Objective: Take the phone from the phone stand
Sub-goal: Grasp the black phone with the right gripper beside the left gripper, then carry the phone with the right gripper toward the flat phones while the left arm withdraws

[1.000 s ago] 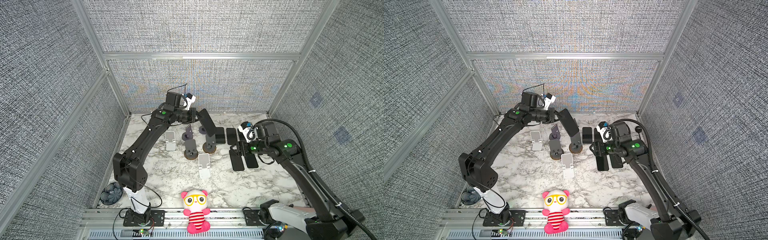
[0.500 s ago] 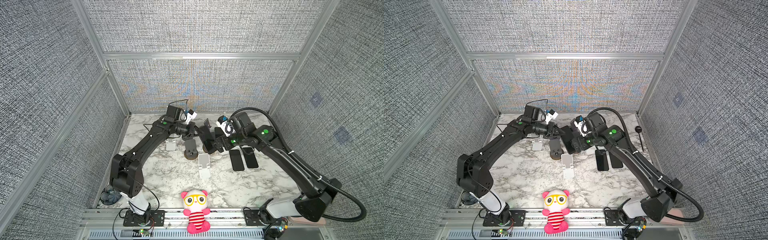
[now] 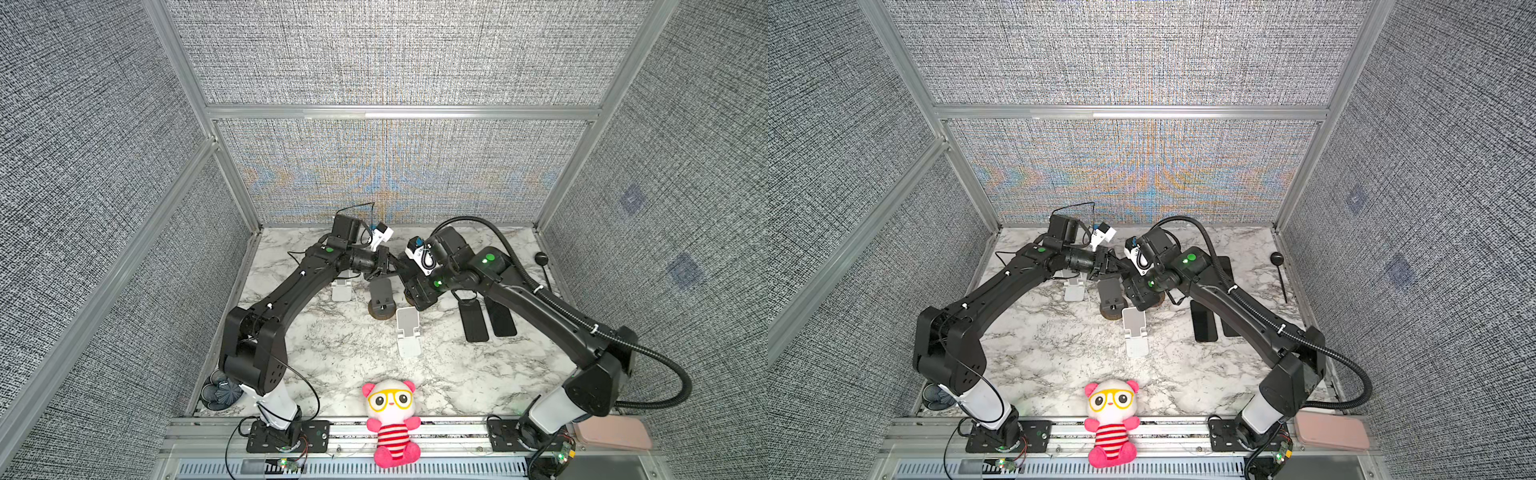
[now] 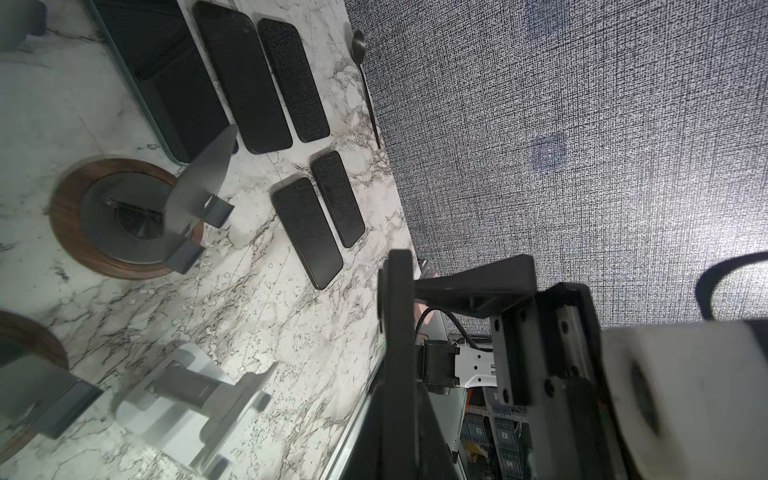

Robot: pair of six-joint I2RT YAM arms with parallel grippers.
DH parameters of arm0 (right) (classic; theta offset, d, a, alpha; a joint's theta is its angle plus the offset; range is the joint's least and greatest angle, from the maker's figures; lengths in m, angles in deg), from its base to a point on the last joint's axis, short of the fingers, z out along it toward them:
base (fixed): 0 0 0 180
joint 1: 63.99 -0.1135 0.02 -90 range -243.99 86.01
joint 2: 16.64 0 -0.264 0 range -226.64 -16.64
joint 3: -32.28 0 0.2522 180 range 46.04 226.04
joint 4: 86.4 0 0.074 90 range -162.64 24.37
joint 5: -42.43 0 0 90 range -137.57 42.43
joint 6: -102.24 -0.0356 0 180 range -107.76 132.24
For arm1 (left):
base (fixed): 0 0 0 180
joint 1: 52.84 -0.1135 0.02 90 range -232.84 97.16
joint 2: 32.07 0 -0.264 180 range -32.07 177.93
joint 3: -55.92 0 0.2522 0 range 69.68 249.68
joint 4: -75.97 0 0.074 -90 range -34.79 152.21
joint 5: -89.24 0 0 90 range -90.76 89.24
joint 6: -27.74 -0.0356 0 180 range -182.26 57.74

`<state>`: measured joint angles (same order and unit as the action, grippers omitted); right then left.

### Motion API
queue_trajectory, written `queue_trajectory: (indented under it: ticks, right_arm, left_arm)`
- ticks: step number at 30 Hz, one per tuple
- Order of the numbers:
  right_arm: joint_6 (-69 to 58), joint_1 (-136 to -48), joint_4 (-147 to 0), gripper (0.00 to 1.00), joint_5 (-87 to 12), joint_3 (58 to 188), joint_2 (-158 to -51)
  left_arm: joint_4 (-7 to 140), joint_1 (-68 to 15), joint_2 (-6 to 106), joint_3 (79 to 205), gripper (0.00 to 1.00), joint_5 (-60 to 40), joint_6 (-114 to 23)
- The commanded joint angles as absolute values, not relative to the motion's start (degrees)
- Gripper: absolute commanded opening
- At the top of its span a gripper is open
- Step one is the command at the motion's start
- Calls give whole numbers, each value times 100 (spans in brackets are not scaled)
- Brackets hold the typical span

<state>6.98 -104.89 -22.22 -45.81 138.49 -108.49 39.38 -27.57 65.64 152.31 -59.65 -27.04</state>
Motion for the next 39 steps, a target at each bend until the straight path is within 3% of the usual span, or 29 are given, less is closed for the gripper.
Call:
queue_trajectory:
  ticks: [1,9,25,28,39]
  right_arm:
    - [618,-10513,-2332,83,-4607,13870,-10873]
    - [556,-10514,-2455,70,-4579,13848,-10922]
    - [523,-10512,-2493,54,-4604,13869,-11077]
    - [507,-10513,-2517,53,-4613,13868,-11070]
    - [255,-10361,-2434,49,-4673,13756,-10831]
  left_arm:
    - [4158,-2788,6524,15239,0,-6185,-2605]
    - [4347,-2806,6543,15162,0,-6202,-2448]
    - [4693,-2840,6502,15029,0,-6226,-2186]
    - [4797,-2842,6480,14984,23,-6219,-2139]
    - [4820,-3024,6387,14964,69,-6079,-2190]
